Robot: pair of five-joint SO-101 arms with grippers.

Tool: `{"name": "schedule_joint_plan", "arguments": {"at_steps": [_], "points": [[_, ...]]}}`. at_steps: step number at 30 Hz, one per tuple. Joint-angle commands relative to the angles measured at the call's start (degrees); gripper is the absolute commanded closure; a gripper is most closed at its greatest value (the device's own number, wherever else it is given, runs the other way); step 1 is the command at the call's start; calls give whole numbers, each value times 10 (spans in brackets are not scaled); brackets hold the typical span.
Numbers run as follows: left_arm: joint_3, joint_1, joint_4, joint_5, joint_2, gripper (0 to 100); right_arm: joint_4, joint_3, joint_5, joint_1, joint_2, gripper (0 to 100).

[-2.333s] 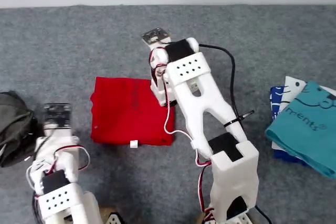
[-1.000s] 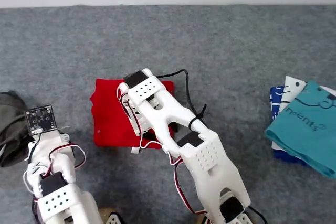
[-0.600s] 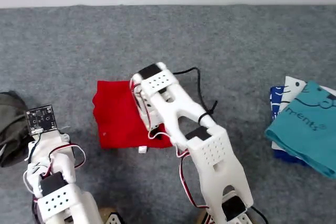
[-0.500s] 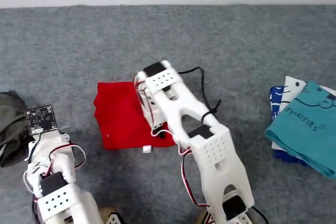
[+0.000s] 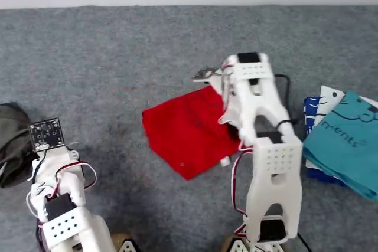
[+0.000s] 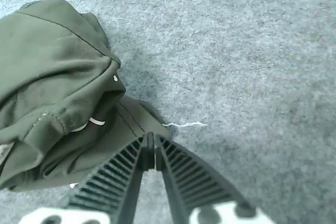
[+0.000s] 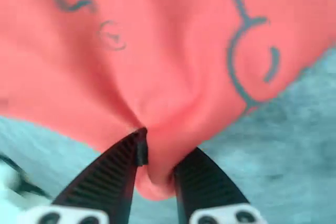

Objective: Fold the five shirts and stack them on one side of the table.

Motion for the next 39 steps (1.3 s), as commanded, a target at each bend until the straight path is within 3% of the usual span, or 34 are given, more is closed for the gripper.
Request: {"name": "schedule_joint_plan", "arguments": {"at_steps": [1, 11, 14, 22, 31, 39], "points": [[-3, 3, -12, -4, -1, 985, -30, -83, 153, 34, -50, 990], [-3, 4, -12, -4, -1, 985, -76, -128, 159, -29, -50, 985], [-3, 4, -12, -4, -1, 985, -46, -135, 147, -40, -57, 926], [-3, 4, -11, -4, -1, 985, 27, -215, -108, -44, -66, 831], [-3, 4, -11, -4, -1, 985, 31, -231, -548, -48, -73, 680], [-3, 4, -11, -4, -1, 985, 32, -134, -699, -78, -169, 673]]}}
